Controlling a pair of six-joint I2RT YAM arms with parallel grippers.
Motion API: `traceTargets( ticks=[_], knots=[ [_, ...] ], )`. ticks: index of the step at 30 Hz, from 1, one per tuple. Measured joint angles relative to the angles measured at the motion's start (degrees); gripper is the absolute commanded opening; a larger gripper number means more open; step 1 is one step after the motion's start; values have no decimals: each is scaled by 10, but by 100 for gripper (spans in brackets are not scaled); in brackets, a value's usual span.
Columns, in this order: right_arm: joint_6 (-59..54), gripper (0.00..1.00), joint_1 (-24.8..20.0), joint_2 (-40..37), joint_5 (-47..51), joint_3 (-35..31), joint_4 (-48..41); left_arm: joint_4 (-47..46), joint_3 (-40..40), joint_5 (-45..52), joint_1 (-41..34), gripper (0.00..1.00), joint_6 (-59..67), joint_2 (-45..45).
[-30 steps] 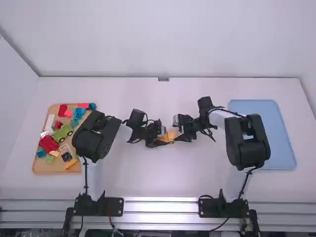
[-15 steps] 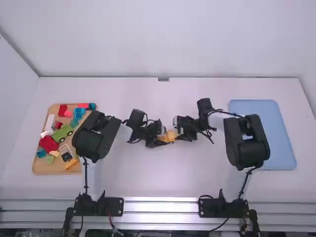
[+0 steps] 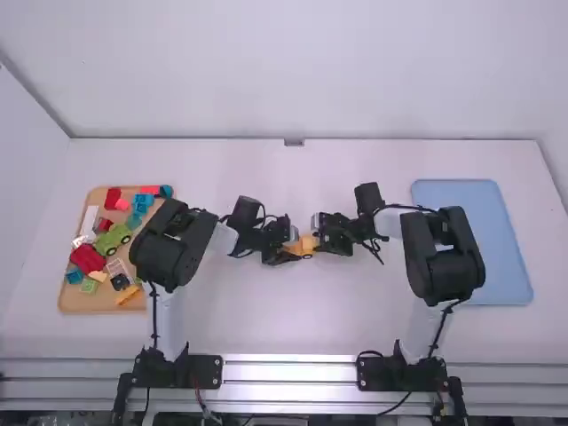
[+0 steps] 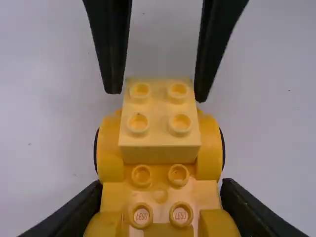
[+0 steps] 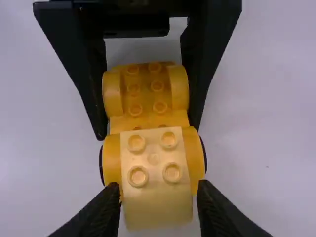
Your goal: Assemble lego blocks to make yellow taxi
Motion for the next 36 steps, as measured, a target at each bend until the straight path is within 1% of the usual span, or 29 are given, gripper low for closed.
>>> traceTargets(
  ticks=[2, 3, 7, 15, 17, 19, 22, 27, 36],
  knots=[
    [2, 33, 0, 0, -2, 0, -1, 0, 0, 0, 0, 42, 0, 0],
    [1, 29, 0, 0, -3, 0, 0, 0, 0, 0, 0, 41, 0, 0],
    [-2, 24, 0, 0, -4, 0, 4, 0, 0, 0, 0, 41, 0, 0],
    [-7, 25, -1, 4, -23, -3, 19, 1, 0, -4, 1, 41, -2, 0],
    [-9, 25, -1, 4, -27, -3, 23, 0, 0, -4, 2, 41, -2, -1],
    [-8, 22, 0, 4, -29, -3, 24, 0, 0, -5, 2, 41, -2, -1],
    [-8, 22, 2, 4, -28, -3, 29, 0, 0, -6, 3, 40, -2, -1],
    [-7, 24, 0, 4, -29, -3, 27, 0, 0, -6, 4, 37, -2, -2],
    [25, 26, -6, 4, -51, -3, 28, 0, 0, -6, 3, 36, -2, -2]
  ],
)
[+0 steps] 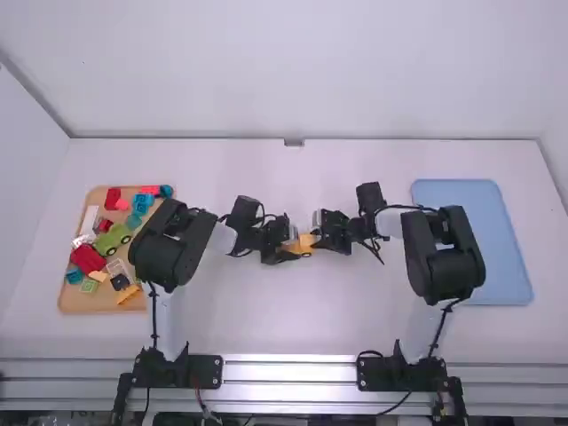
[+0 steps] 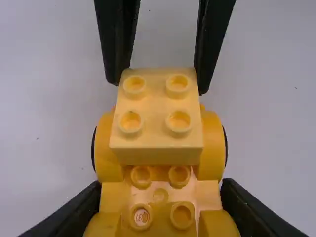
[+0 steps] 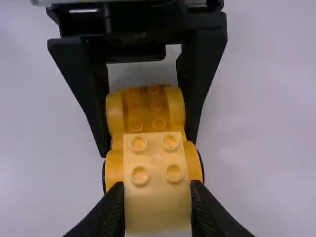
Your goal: Assemble lego blocks to make yellow taxi
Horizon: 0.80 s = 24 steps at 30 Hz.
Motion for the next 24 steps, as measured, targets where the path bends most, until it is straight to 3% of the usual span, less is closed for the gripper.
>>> traceTargets(
  ticks=[17, 21, 24],
  knots=[
    [5, 21, 33, 0, 37, 2, 7, -2, 0, 2, 0, 36, 1, 0],
    [5, 24, 34, 0, 44, 2, 7, -5, 0, 2, 0, 36, 2, 0],
    [4, 34, 32, 0, 44, 2, 7, -7, 0, 2, 0, 36, 2, 0]
  ],
)
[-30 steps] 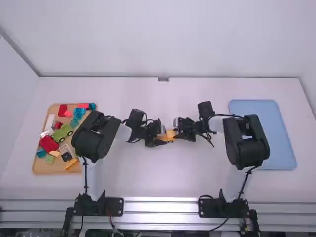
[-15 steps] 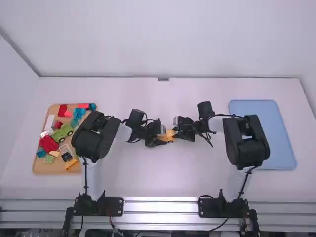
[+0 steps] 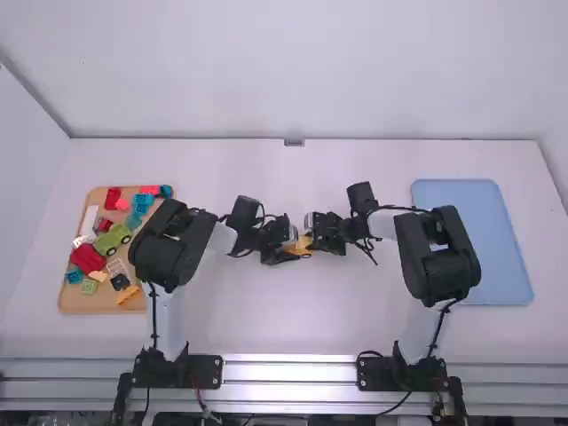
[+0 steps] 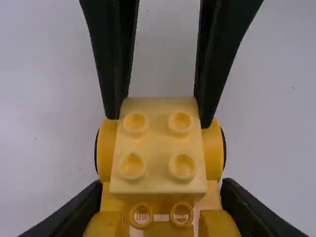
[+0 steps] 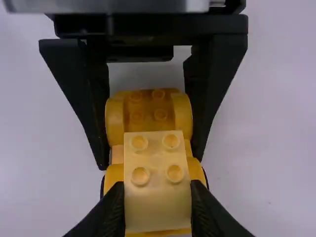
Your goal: Assemble lego blocks to make yellow taxi
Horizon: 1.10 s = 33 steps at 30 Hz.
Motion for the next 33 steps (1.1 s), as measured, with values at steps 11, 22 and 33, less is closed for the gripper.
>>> traceTargets(
  ticks=[11, 22, 33],
  knots=[
    [2, 68, -16, 0, -15, 4, -25, -2, 1, -1, 0, 37, 0, 0],
    [-10, 0, -20, 0, -95, 34, -25, -4, 1, -3, 0, 36, 0, -1],
    [22, 0, 11, 5, -72, 34, -29, -4, 1, -4, 0, 36, 0, -2]
  ],
)
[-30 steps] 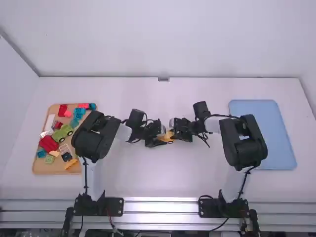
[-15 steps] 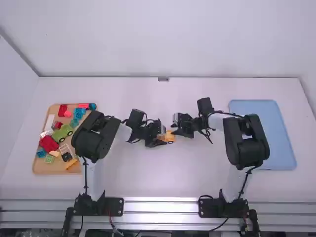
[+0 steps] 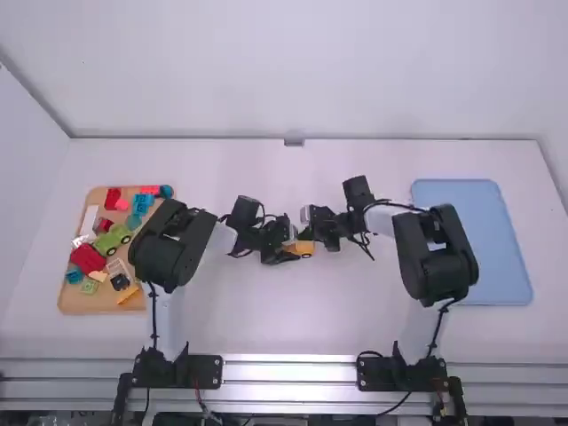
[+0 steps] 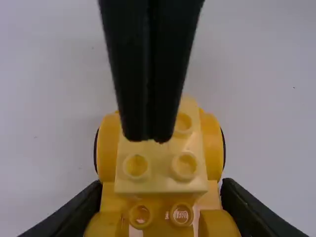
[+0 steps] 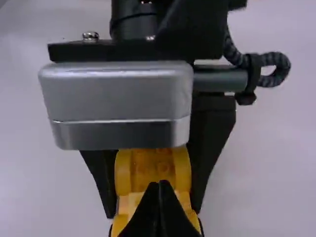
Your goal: Assemble lego blocks to make yellow taxi
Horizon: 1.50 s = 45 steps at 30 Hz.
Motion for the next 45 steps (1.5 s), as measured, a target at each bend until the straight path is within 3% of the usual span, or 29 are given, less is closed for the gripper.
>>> traceTargets(
  ticks=[10, 21, 29, 34, 45],
  knots=[
    [13, 0, -1, 8, 33, 8, -49, 0, 0, 0, 0, 35, 0, 0],
    [31, 0, -5, 8, 41, 9, -49, 0, 0, 0, 0, 35, 0, 0],
    [20, 0, -36, 9, 73, 12, -45, 0, 0, -1, 0, 35, 0, 0],
    [15, 0, -24, 9, 81, 12, -37, 0, 0, 0, 0, 34, 0, 0],
    [-47, 0, -42, 9, -22, 31, -41, 0, 0, 0, 0, 33, 0, 0]
  ],
)
